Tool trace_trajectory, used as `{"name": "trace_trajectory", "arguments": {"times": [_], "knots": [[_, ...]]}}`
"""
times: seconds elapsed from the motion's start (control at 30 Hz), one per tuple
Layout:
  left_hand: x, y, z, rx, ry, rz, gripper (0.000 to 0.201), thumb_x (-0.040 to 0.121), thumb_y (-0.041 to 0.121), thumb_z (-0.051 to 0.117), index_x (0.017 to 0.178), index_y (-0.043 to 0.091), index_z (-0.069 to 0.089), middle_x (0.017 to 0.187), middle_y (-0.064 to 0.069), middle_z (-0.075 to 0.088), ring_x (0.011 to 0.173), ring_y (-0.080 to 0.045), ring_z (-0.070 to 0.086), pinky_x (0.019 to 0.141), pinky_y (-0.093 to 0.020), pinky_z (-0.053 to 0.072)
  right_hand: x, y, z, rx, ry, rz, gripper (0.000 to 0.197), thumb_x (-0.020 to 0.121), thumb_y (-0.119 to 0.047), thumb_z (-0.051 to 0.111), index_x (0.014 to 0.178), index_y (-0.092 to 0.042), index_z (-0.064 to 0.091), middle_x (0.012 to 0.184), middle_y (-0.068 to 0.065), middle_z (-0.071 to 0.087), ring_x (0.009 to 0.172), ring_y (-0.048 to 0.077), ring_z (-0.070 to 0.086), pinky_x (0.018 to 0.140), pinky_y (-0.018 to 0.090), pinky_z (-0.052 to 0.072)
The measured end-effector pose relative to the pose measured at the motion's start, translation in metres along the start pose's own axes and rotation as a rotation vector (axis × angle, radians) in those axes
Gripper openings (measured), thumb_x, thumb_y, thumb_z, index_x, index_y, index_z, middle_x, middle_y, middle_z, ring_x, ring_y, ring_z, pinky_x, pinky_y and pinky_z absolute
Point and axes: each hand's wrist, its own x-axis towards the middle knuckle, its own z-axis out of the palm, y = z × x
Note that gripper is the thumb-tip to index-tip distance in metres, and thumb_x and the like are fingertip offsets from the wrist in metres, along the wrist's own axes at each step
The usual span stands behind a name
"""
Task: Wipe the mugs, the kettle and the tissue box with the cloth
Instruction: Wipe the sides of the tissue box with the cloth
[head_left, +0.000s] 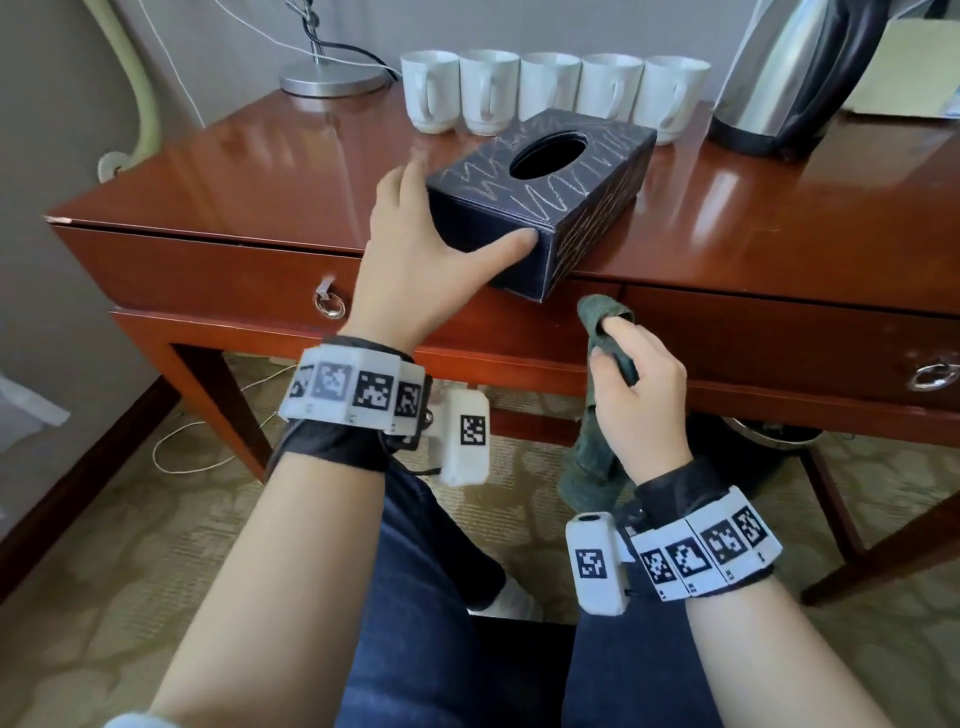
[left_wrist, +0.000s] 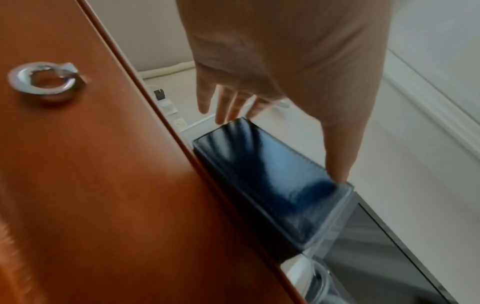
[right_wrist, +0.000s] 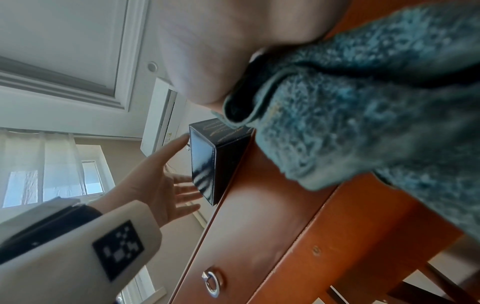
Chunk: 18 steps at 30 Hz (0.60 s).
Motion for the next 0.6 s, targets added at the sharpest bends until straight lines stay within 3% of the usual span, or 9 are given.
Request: {"name": "trace_trajectory", "arguments": {"times": [0.1, 0.17, 0.6], "knots": [[-0.01, -0.001, 0.014, -0.07, 0.114, -0.056, 0.119, 0.062, 0.075, 0.072, 0.149, 0.007, 0.028, 0.149, -0.004, 0.03, 0.142, -0.017, 0.026, 0.118, -0.031, 0.025, -0.001, 0.002, 0.0, 0.004, 0.0, 0.005, 0.03, 0.088, 0.007, 0.054, 0.116, 0.004, 0.064, 0.104, 0.0, 0.056, 0.097, -0.004, 0.048, 0.086, 0.0, 0.035], [-0.015, 0.001, 0.022, -0.085, 0.156, -0.053, 0.12, 0.058, 0.076, 0.072, 0.146, 0.006, 0.032, 0.145, -0.005, 0.031, 0.14, -0.019, 0.028, 0.117, -0.037, 0.03, -0.001, 0.004, -0.001, 0.005, -0.003, 0.009, 0.031, 0.088, 0.005, 0.054, 0.117, 0.003, 0.064, 0.106, 0.0, 0.056, 0.098, -0.003, 0.049, 0.087, 0.001, 0.036], [-0.007, 0.006, 0.038, -0.137, 0.207, -0.093, 0.126, 0.062, 0.068, 0.079, 0.151, 0.001, 0.019, 0.148, -0.007, 0.024, 0.141, -0.02, 0.022, 0.119, -0.032, 0.022, -0.003, 0.006, -0.002, -0.008, 0.007, -0.006, 0.03, 0.088, 0.007, 0.054, 0.117, 0.006, 0.063, 0.106, 0.0, 0.055, 0.099, -0.005, 0.047, 0.086, -0.002, 0.033]]}}
